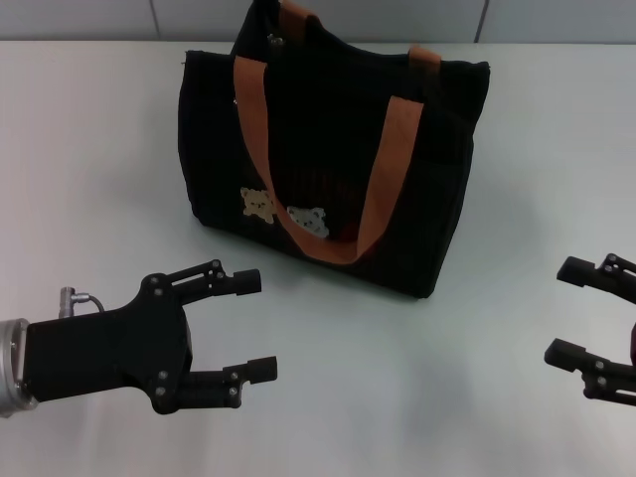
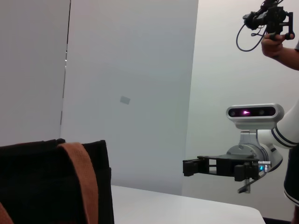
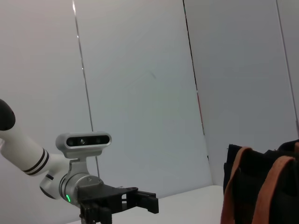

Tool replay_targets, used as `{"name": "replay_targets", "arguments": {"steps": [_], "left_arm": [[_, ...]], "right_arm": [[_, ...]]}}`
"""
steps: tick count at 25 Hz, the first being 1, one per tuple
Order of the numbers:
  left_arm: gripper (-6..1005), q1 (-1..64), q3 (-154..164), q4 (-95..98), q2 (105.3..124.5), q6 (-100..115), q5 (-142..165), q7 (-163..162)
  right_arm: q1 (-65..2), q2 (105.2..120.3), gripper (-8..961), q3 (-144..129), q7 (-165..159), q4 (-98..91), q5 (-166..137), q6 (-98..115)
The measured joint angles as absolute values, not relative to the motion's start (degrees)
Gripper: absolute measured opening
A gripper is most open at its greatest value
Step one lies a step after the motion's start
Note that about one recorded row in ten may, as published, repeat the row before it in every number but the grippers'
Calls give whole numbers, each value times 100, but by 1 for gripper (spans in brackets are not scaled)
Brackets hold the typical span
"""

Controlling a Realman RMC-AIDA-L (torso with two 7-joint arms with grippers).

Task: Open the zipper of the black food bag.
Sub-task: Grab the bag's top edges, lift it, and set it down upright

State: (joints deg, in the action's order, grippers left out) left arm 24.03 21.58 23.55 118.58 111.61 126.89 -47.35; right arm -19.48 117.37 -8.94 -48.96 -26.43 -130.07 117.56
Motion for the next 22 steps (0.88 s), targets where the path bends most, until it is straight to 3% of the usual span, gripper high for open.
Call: {"name": "replay_targets", "arguments": {"steps": [16, 22], "left_arm": [[839, 2520, 2136, 2419, 11866, 11150, 12674, -5059], [836, 2293, 1660, 2180, 11871, 10951, 12067, -4358]], "right_arm": [[-2065, 11766, 831, -909, -4927, -2612, -12989, 11669], [-1993, 11850, 830, -712, -4863, -2558, -12705, 11473]]}}
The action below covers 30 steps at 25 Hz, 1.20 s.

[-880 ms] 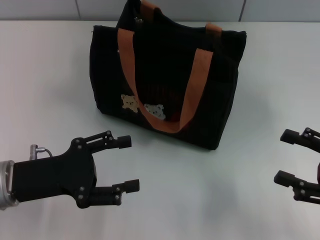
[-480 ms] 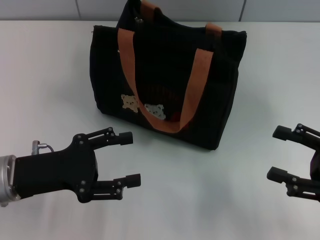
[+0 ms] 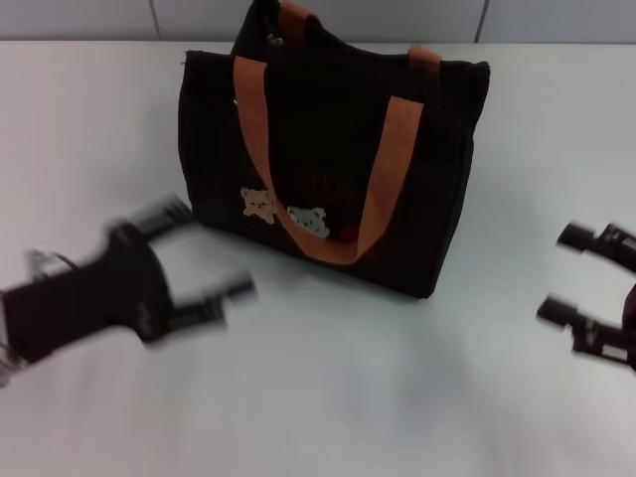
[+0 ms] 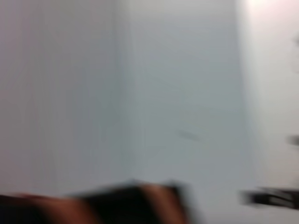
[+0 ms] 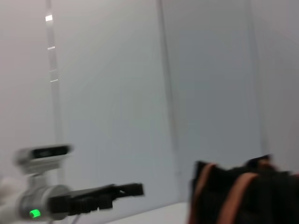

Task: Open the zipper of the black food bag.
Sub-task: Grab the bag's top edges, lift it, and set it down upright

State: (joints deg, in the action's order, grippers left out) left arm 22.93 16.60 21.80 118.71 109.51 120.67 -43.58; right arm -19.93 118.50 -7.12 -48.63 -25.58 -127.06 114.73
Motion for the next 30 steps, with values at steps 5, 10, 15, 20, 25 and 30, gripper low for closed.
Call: {"name": "replay_targets", "arguments": {"steps": [5, 10, 15, 20, 25, 30], "left_arm": [[834, 2071, 863, 1564, 11867, 9994, 11089, -3925], [832, 2550, 834, 1183, 11872, 8782, 10906, -3923], [829, 3056, 1152, 1035, 11881, 7801, 10944, -3917], [827, 3163, 1159, 796, 11896, 7571, 10892, -3508], [825, 3150, 926, 447, 11901, 7554, 10840, -2889], [692, 3050, 291, -196, 11909, 7574, 10800, -1201]], "right_arm": [[-1804, 11918, 830, -582, -4586, -2313, -12203, 11125], [-1752, 11908, 830, -580, -4490, -2170, -12151, 11068], [-1750, 11909, 830, -580, -4488, -2170, -12147, 11050], [-1749, 11909, 830, -580, -4489, -2172, -12146, 11047], [-1749, 11907, 831, -543, -4502, -2170, -12117, 11080], [-1749, 11921, 831, -525, -4489, -1980, -11582, 11094]]}}
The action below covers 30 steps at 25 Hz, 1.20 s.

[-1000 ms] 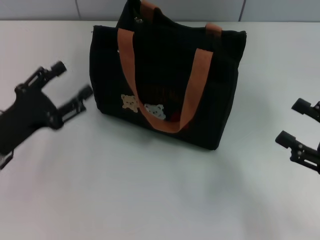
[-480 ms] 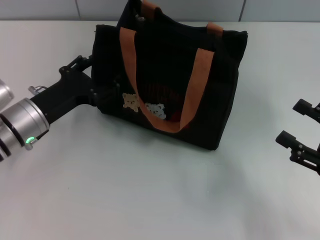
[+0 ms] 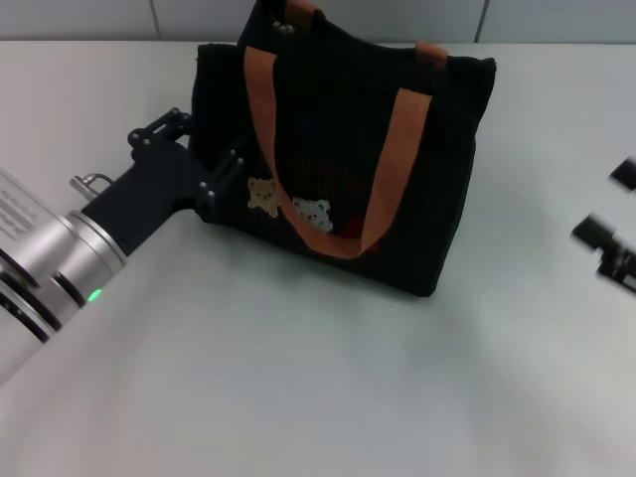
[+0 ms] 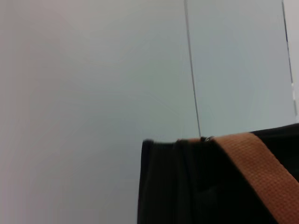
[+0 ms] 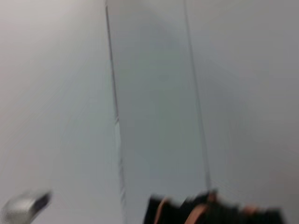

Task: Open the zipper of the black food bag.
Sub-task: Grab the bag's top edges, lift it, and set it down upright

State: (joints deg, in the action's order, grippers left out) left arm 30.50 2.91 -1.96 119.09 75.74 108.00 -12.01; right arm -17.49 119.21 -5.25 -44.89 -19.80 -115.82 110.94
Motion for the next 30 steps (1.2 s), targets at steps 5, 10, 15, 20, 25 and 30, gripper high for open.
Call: {"name": "replay_targets", "arguments": {"steps": [5, 10, 15, 20, 25, 30], "left_arm": [[530, 3046, 183, -654, 11916, 7577, 10797, 217], [314, 3127, 159, -735, 11918, 7562, 10800, 343], [150, 3130, 134, -753, 11918, 7709, 10812, 379], [97, 3113, 124, -743, 11918, 7883, 10812, 494], [98, 3136, 123, -752, 11918, 8054, 10813, 702], [99, 3168, 123, -751, 11918, 8327, 10843, 808]], "right_arm": [[-1864, 11939, 831, -527, -3842, -1212, -10528, 10989], [-2355, 11952, 831, -527, -2816, -358, -9677, 10526], [-2889, 11951, 831, -526, -2817, -213, -9516, 10084], [-3074, 11946, 830, -454, -2826, -221, -9507, 9934], [-3394, 11943, 830, -377, -2805, -241, -9497, 8972], [-3470, 11943, 830, -559, -2843, -208, -9619, 8154]]}}
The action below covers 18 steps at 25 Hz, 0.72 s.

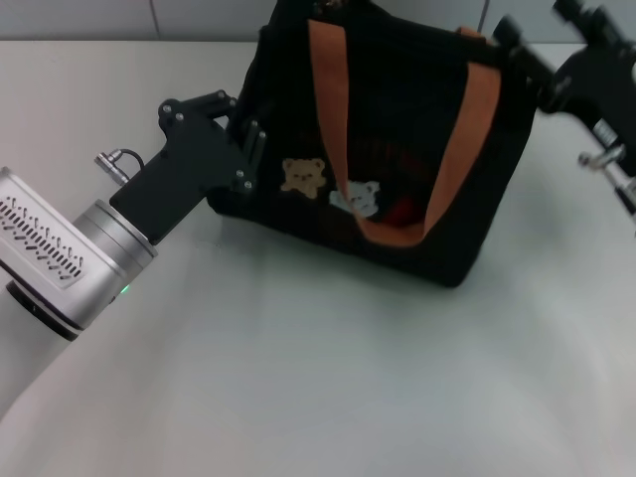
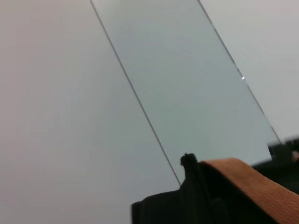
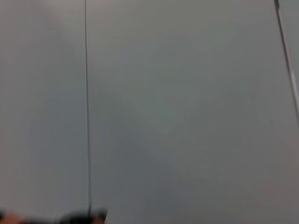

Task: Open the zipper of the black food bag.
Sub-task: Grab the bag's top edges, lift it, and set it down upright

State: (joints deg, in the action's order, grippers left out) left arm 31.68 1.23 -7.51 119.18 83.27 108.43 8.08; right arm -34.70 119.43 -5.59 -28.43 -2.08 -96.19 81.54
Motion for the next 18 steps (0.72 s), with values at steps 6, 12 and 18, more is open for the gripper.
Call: {"name": "replay_targets", "arguments": {"steps": [6, 12, 18], "left_arm": [[94, 3223, 172, -747, 11917, 8863, 10867, 1267], [93, 3244, 336, -750, 11918, 9310, 10883, 1620], [92, 3187, 518, -915, 11918, 9871, 11278, 2354]], "right_arm": [[-3074, 11938, 830, -1448, -3463, -221, -10024, 8055], [-2904, 11945, 830, -1922, -3525, -211, -10075, 8008], [-3120, 11956, 822, -2496, -3530, -57, -10089, 7578]]}}
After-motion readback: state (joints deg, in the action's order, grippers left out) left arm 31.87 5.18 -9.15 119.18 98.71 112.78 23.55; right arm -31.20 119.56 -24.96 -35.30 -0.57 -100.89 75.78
